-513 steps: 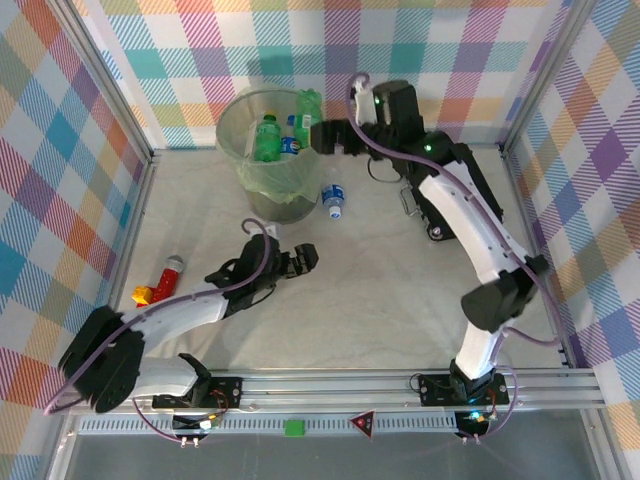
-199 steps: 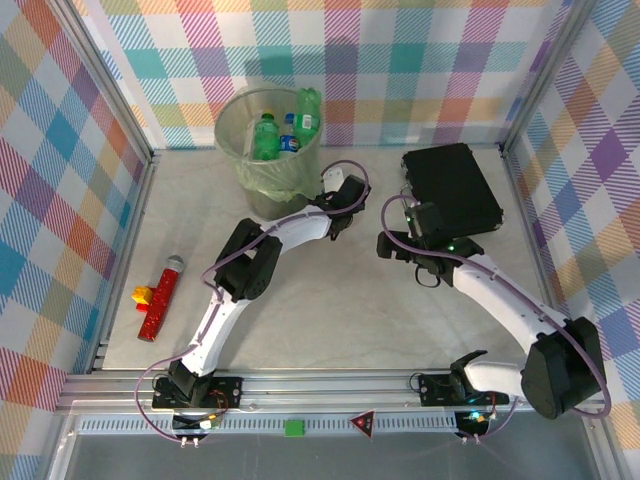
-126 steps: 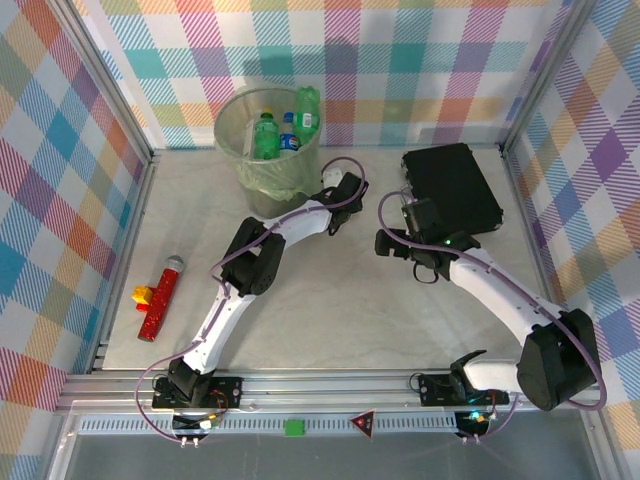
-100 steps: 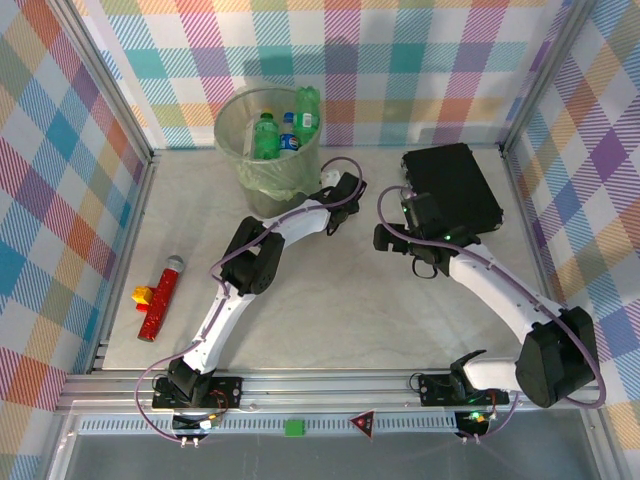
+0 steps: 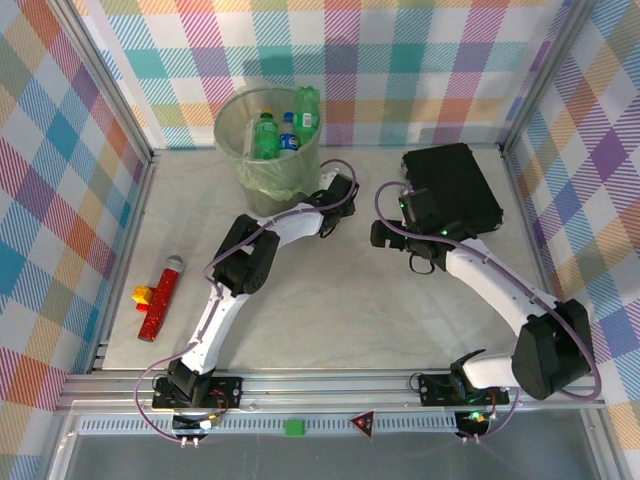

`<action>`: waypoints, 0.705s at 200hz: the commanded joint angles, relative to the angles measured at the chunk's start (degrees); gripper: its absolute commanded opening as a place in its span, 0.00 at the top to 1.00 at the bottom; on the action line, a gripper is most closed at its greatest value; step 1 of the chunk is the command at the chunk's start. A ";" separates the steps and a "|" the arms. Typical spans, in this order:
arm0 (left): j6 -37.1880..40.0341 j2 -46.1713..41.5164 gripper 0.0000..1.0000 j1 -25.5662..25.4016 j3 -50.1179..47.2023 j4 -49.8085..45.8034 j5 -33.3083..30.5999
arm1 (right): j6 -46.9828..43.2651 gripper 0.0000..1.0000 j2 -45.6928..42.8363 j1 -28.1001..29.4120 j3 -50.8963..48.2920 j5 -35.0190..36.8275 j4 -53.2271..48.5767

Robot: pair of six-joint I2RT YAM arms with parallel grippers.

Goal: Put the plastic bottles in the bin

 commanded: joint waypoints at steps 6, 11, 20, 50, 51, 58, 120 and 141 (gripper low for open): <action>1.50 -9.88 0.50 0.08 -10.97 8.84 10.92 | 0.50 0.01 2.23 -0.31 4.78 -0.67 0.81; 1.58 -11.69 0.50 0.08 -13.15 9.98 12.05 | 0.41 0.01 2.54 -0.31 5.43 -0.49 0.89; 1.68 -15.18 0.51 0.08 -16.92 12.02 14.44 | 0.23 0.01 3.13 -0.31 6.50 -0.02 1.05; 2.03 -26.03 0.52 -0.01 -27.33 16.27 23.21 | -0.17 0.01 5.60 -0.39 10.62 1.96 0.32; 2.08 -26.38 0.53 -0.01 -27.59 16.28 23.54 | -0.21 0.01 5.63 -0.39 10.76 2.06 0.30; 2.34 -28.67 0.53 -0.01 -29.24 16.28 25.71 | -0.42 0.01 6.20 -0.37 11.86 2.20 -0.01; 5.34 -45.15 0.56 -0.01 -34.81 11.52 39.52 | 1.21 0.01 7.23 -0.39 13.78 1.02 -0.51; 7.14 -49.85 0.55 0.01 -33.15 8.85 40.92 | 1.36 0.01 6.84 -0.39 13.71 0.23 -0.56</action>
